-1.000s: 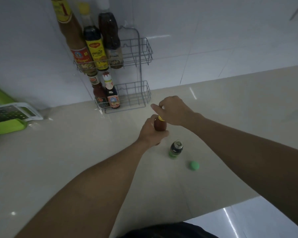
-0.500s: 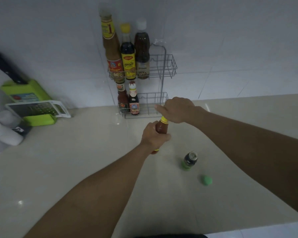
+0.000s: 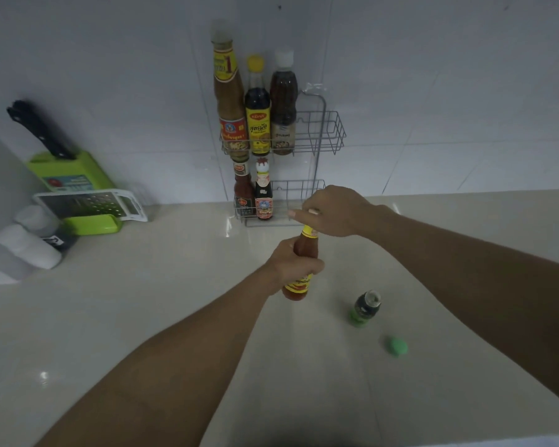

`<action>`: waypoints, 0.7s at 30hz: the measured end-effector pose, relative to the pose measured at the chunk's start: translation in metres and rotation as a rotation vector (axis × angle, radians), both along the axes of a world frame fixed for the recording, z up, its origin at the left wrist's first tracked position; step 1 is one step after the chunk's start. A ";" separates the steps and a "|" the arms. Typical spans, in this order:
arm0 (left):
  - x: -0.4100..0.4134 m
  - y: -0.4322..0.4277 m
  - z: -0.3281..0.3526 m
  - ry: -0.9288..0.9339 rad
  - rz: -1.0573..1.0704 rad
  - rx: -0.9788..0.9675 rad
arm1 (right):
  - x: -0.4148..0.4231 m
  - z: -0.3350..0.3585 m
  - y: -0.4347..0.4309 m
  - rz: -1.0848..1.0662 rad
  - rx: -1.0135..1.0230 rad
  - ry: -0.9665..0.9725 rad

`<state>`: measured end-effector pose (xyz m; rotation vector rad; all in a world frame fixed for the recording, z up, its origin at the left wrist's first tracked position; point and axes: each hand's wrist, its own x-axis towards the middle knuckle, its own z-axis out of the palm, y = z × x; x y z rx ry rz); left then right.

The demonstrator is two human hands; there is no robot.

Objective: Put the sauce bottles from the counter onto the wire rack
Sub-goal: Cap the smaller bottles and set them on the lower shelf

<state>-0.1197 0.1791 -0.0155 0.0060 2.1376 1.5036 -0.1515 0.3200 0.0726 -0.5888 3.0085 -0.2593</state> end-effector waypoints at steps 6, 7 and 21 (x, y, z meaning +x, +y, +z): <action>0.005 0.005 -0.004 0.150 0.181 -0.211 | 0.009 -0.016 -0.012 -0.240 0.180 0.032; 0.006 0.003 -0.005 0.130 0.161 -0.193 | 0.008 -0.015 -0.013 -0.264 0.148 -0.030; 0.010 0.004 -0.016 0.207 0.186 -0.179 | 0.015 -0.023 -0.014 -0.064 0.232 0.181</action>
